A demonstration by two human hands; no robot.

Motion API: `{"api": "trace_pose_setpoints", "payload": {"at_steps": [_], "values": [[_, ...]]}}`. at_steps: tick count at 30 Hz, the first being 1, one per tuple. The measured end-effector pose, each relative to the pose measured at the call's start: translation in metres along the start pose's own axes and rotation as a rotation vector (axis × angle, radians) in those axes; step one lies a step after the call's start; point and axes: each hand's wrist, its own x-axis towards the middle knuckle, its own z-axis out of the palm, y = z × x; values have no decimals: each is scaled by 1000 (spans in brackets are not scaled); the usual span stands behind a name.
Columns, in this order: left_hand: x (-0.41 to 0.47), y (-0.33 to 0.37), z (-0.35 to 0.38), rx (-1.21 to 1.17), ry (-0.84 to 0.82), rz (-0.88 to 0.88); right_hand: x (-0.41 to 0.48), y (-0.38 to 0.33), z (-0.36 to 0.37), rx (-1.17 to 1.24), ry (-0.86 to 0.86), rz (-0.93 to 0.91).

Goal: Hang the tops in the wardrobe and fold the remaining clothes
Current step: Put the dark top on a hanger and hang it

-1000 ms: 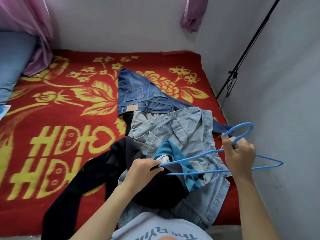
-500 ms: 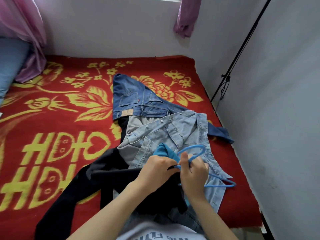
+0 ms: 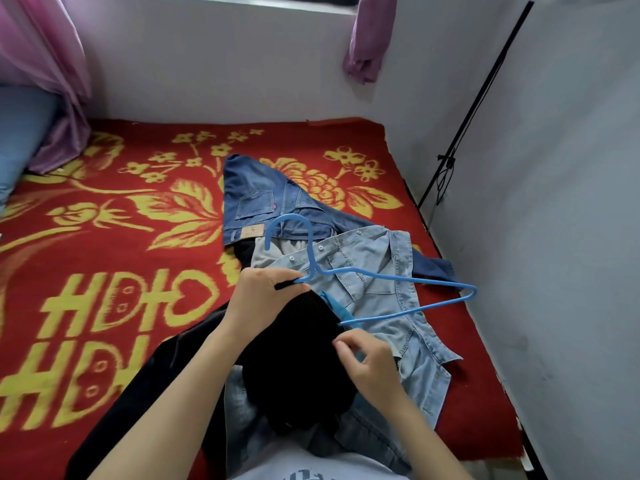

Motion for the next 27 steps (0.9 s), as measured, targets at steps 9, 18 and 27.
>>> {"api": "trace_pose_setpoints", "payload": {"at_steps": [9, 18, 27], "values": [[-1, 0, -24, -122, 104, -71, 4, 28, 3, -507, -317, 22], [0, -2, -35, -198, 156, -85, 25, 4, -17, -444, 64, -312], [-2, -3, -42, -226, 181, -35, 35, 21, 17, -512, -321, -102]]}}
